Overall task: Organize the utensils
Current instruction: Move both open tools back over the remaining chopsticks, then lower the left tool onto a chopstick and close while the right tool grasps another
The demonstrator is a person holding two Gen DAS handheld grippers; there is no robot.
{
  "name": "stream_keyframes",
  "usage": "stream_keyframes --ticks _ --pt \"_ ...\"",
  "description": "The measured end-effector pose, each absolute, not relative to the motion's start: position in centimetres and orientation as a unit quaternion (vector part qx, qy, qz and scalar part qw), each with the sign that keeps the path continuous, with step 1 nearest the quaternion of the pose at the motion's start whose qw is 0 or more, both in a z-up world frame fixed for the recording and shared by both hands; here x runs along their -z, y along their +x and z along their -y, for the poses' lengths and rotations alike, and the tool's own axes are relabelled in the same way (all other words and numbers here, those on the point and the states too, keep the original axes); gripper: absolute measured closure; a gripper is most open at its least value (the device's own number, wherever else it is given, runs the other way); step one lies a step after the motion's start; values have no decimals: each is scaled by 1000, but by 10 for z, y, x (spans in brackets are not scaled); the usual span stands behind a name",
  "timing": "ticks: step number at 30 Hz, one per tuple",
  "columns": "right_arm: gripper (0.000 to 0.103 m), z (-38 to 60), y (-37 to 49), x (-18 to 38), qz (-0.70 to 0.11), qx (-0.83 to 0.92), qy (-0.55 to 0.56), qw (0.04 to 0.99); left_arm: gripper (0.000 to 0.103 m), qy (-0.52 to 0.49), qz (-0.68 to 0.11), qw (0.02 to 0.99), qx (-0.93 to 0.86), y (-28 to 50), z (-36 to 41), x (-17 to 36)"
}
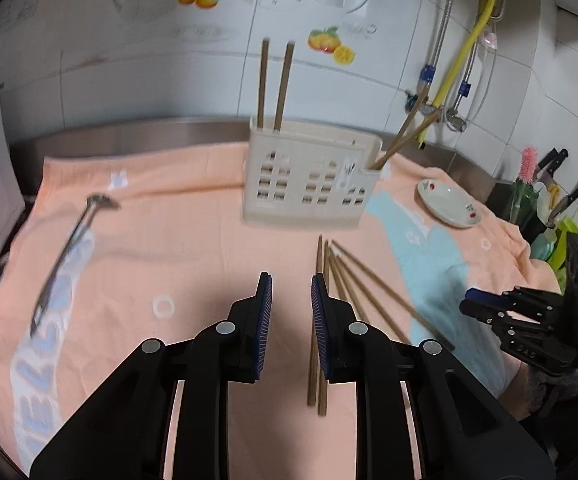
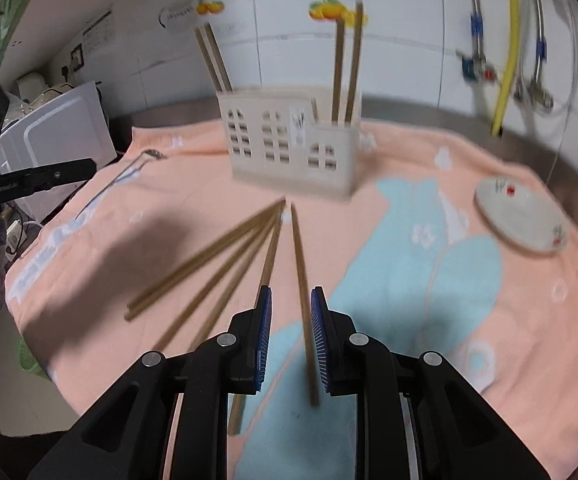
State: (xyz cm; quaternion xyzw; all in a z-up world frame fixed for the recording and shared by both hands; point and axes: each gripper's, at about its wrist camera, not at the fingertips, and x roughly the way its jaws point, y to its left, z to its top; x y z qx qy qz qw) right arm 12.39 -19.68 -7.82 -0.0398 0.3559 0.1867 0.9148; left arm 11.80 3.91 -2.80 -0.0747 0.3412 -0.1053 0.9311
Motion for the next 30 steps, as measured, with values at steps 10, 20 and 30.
stream_keyframes --ticks 10,20,30 --pt "83 200 133 119 -393 -180 -36 901 83 -92 -368 921 92 111 -49 58" --pt "83 193 147 131 -403 -176 -46 897 83 -98 -377 916 89 112 -52 66" --pt "90 191 153 137 -409 -171 -57 894 83 -106 -387 912 91 113 -54 74"
